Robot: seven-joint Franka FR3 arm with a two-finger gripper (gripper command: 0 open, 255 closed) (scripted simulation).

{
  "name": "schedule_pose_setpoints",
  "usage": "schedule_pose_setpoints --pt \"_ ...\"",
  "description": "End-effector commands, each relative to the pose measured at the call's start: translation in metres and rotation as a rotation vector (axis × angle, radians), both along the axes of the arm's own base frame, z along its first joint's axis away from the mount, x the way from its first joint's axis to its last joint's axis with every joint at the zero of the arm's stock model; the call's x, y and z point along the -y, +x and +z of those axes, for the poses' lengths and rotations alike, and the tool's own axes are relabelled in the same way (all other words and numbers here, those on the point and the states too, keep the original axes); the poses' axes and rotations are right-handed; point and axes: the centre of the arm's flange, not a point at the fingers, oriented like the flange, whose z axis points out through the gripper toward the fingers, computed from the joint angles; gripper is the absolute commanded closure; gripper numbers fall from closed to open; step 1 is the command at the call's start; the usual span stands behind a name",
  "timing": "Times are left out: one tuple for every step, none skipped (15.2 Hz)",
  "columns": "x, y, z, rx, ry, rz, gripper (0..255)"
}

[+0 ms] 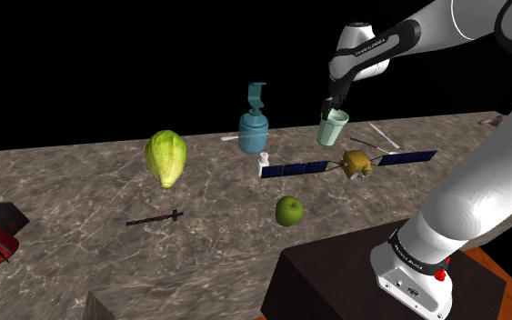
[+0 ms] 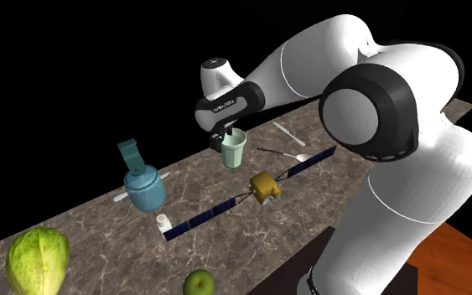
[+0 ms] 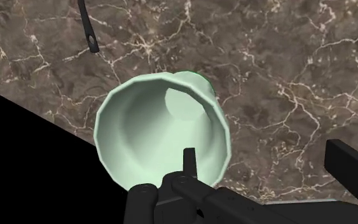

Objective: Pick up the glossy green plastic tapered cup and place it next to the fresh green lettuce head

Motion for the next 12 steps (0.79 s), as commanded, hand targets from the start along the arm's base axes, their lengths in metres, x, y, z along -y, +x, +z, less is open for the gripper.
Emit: schedule_pose_setpoints --pt "0.015 0.011 -0.02 -0.011 -0.02 0.001 0" --pt "0.019 0.014 -0.024 -0.015 -0.025 0.001 0" --pt "0.02 0.014 -0.029 -0.015 -0.025 0.001 0" --pt "0.021 0.014 -0.035 -0.015 -0.025 0.001 0" --pt "0.022 0.014 -0.04 -0.015 -0.025 0.001 0" --pt "0.023 0.015 -0.045 -0.015 -0.025 0.001 0" --pt "0.024 0.015 -0.05 -0.015 -0.025 0.001 0" --pt "0.025 0.015 -0.055 -0.015 -0.025 0.001 0" --pt "0.026 0.015 -0.06 -0.015 -0.025 0.001 0" --pt "0.026 0.015 -0.063 -0.015 -0.025 0.001 0" --pt "0.026 0.015 -0.063 -0.015 -0.025 0.001 0" --pt "0.026 0.015 -0.063 -0.015 -0.025 0.001 0"
